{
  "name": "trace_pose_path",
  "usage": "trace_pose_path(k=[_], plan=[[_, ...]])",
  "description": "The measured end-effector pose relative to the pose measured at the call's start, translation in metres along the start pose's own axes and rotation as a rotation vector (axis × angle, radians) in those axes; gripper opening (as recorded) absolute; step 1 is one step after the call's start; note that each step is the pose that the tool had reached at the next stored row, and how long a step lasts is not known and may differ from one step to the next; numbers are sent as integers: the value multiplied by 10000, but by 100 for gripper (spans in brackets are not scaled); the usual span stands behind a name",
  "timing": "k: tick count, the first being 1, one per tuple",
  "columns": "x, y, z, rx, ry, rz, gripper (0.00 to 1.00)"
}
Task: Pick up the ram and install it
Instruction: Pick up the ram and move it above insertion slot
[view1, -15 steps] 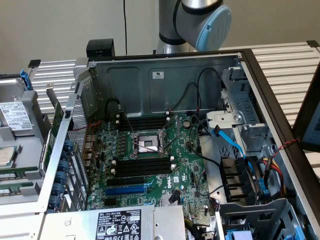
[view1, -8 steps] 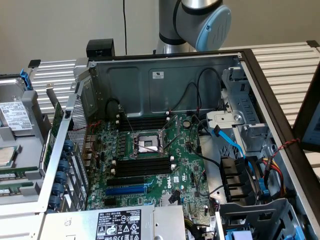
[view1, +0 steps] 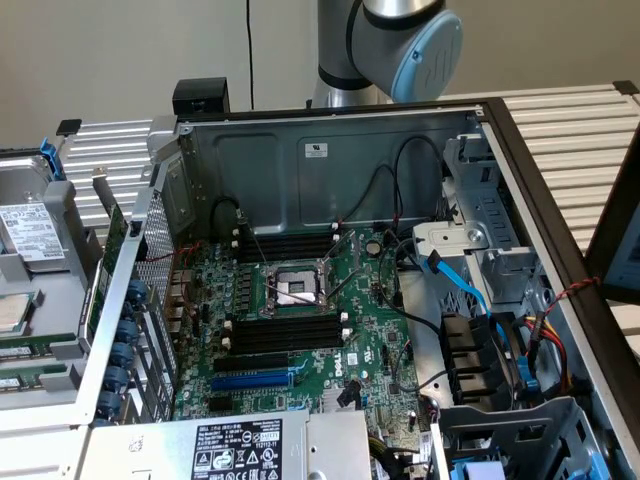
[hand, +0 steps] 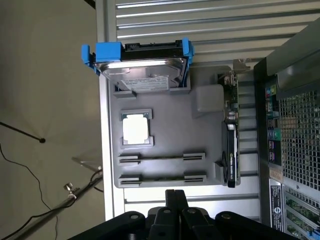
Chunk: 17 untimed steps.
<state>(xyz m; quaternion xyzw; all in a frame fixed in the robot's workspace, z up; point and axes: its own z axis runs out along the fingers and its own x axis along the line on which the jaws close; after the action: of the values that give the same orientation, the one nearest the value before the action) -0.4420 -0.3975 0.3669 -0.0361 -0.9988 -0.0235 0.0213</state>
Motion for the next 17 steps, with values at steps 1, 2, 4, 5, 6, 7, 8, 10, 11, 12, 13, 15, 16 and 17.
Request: trace_pose_path(k=[1,2,4,5,6,7,8,10,11,12,13,15,16,17], plan=[[0,0,0,0,-1,0,11],[0,0,0,0,-1,0,11],[0,0,0,1,2,-24,11],[0,0,1,5,5,-117,11],[0,0,4,10,10,-277,11],[0,0,5,19,19,-457,11],[0,0,6,27,28,-636,11],[0,0,9,43,44,-1000,11],[0,0,10,51,52,-1181,11],[0,0,10,61,61,-1377,11],[0,-1,11,68,69,-1555,11],[0,0,11,84,86,-1908,11],[0,-1,12,93,95,-2105,11],[0,-1,13,100,102,-2273,11]])
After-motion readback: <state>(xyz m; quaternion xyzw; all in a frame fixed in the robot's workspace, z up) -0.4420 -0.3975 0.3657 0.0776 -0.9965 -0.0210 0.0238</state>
